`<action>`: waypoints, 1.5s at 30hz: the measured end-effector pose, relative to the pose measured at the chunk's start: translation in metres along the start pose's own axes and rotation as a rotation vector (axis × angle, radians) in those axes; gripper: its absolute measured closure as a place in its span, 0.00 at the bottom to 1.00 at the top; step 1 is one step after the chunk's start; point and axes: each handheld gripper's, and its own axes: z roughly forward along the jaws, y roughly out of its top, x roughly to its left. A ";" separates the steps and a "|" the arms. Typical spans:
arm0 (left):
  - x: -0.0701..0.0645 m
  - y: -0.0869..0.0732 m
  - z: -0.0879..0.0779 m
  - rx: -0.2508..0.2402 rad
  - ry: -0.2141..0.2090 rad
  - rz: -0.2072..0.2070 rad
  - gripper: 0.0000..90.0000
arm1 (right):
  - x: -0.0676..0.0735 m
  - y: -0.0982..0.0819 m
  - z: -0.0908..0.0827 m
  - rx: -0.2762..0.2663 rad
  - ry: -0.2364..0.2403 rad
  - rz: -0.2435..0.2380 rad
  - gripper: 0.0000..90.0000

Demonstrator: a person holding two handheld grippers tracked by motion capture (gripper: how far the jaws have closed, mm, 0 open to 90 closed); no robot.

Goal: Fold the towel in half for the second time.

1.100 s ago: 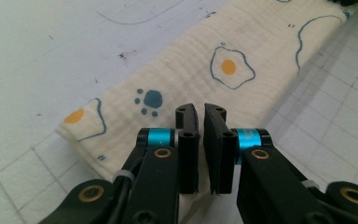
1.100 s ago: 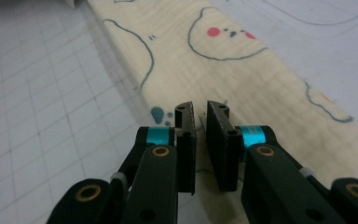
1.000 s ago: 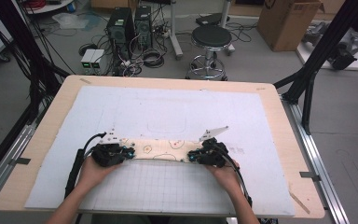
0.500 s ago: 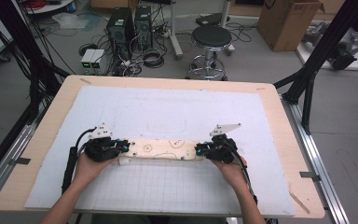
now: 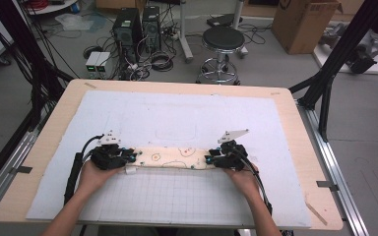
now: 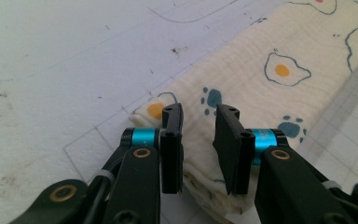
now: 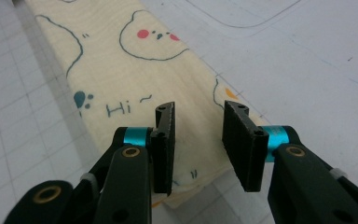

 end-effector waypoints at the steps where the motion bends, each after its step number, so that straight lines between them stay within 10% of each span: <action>1: 0.000 0.000 0.000 -0.007 -0.003 -0.008 0.79 | 0.000 -0.001 0.000 -0.002 -0.001 0.003 0.71; 29: -0.009 -0.005 -0.025 -0.105 0.006 0.012 0.58 | 0.001 -0.004 -0.026 -0.174 -0.045 0.124 0.41; 45: -0.010 -0.006 -0.034 -0.154 0.022 -0.001 0.44 | 0.008 -0.002 -0.037 -0.209 -0.101 0.116 0.24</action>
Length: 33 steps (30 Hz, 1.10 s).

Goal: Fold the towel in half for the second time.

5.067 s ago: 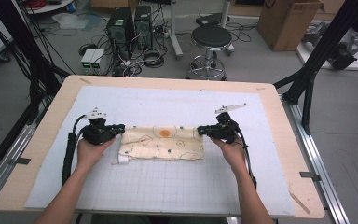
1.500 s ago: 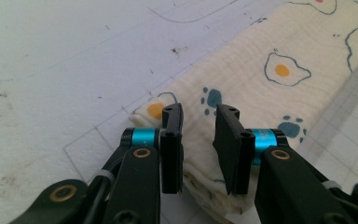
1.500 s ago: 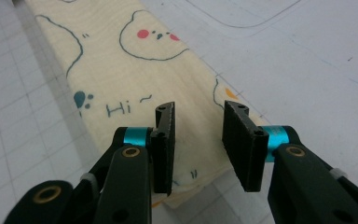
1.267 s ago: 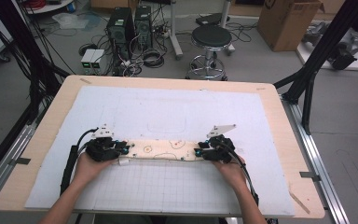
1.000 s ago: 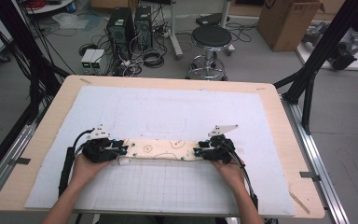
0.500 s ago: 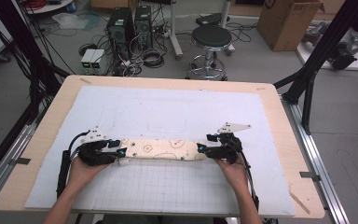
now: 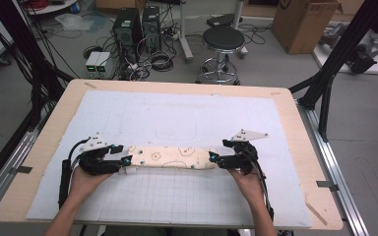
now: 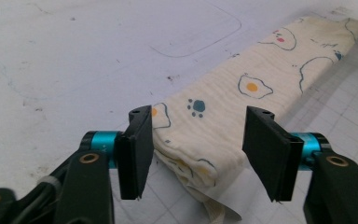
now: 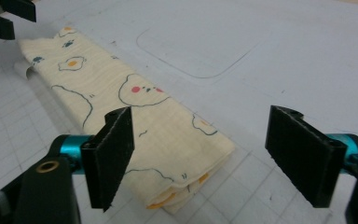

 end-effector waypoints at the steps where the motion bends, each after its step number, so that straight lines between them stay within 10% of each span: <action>1: 0.000 0.000 -0.001 0.001 0.002 0.004 0.43 | 0.000 0.000 -0.001 -0.004 -0.003 0.005 0.23; 33: -0.005 0.001 -0.010 -0.013 0.037 0.007 0.35 | 0.002 -0.007 -0.018 -0.012 -0.076 0.018 0.14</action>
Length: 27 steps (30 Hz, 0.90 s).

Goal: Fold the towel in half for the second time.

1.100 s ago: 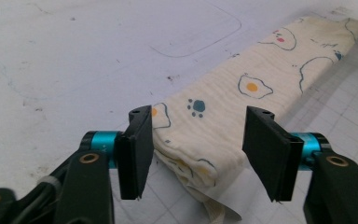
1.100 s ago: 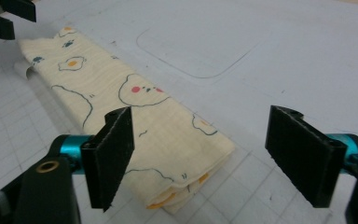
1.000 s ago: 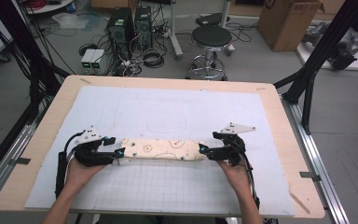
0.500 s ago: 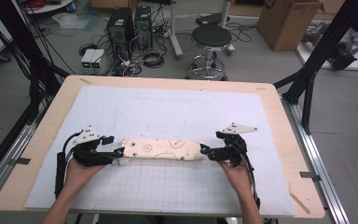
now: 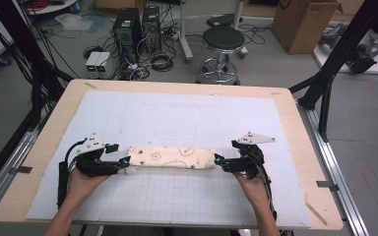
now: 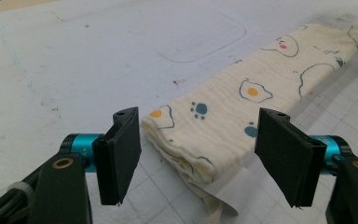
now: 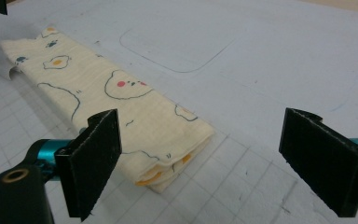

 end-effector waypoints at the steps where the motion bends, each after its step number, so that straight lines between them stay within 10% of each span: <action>1: 0.000 0.000 -0.001 -0.002 0.003 -0.005 0.35 | 0.000 -0.001 -0.002 -0.005 -0.001 0.002 0.14; 27: -0.010 -0.010 -0.021 -0.009 0.022 0.024 0.32 | 0.002 -0.018 -0.030 -0.029 -0.007 -0.006 0.13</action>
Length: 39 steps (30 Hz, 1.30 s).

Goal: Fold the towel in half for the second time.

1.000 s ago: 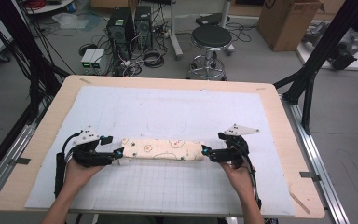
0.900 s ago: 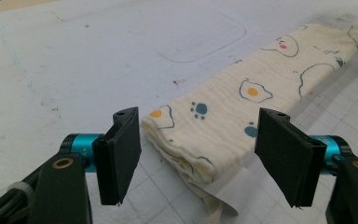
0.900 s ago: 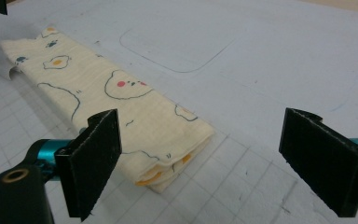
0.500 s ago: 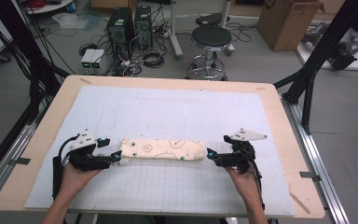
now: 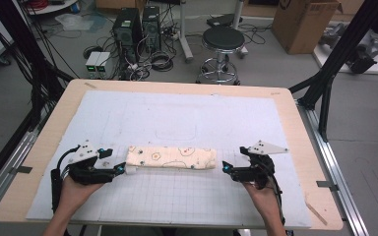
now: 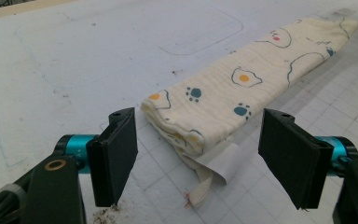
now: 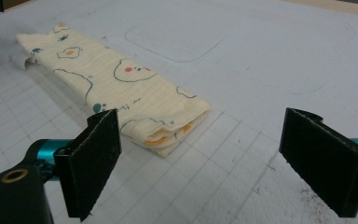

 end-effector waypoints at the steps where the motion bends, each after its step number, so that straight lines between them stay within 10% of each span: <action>1: -0.001 0.000 0.000 -0.002 0.000 -0.001 0.31 | 0.000 -0.001 -0.002 0.000 -0.001 0.007 0.13; 39: -0.014 -0.025 -0.036 0.001 0.039 0.010 0.27 | 0.011 -0.029 -0.036 0.019 -0.052 -0.012 0.13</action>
